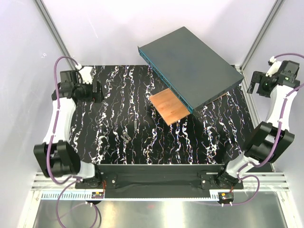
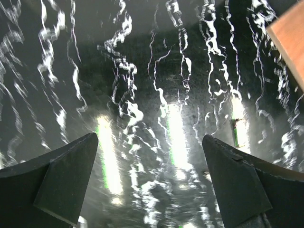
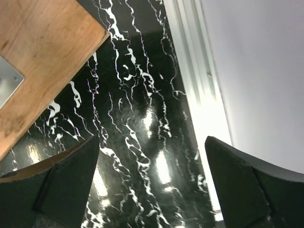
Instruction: Insert the plug into the switch port
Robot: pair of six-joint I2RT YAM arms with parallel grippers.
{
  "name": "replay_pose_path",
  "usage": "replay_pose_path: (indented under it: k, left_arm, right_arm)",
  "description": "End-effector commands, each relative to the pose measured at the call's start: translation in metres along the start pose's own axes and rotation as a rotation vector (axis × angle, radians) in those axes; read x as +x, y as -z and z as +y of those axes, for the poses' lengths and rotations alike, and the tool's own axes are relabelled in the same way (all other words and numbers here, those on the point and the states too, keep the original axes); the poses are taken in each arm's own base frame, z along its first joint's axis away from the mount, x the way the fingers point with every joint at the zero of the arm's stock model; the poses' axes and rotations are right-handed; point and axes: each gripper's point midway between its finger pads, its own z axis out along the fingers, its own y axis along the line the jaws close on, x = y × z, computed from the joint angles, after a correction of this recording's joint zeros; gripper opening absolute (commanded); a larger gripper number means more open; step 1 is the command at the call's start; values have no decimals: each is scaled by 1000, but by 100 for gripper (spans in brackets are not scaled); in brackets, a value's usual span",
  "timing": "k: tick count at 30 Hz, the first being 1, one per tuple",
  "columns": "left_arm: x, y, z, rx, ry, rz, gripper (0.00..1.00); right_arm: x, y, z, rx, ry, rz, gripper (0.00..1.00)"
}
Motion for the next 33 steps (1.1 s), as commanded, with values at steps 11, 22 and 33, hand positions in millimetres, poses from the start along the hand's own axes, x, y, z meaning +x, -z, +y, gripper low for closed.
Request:
replay_pose_path:
  k: [11,22,33]
  left_arm:
    - [53,34,-109,674,-1365,-155,99]
    - [102,-24,-146,990,-1881,-69,78]
    - [123,-79,-172,1163,-2092,-70,56]
  right_arm:
    - [-52,105,53,-249,127,-113,100]
    - [-72,171,93,-413,129,-213,100]
    - [-67,197,123,-576,164,-254,100]
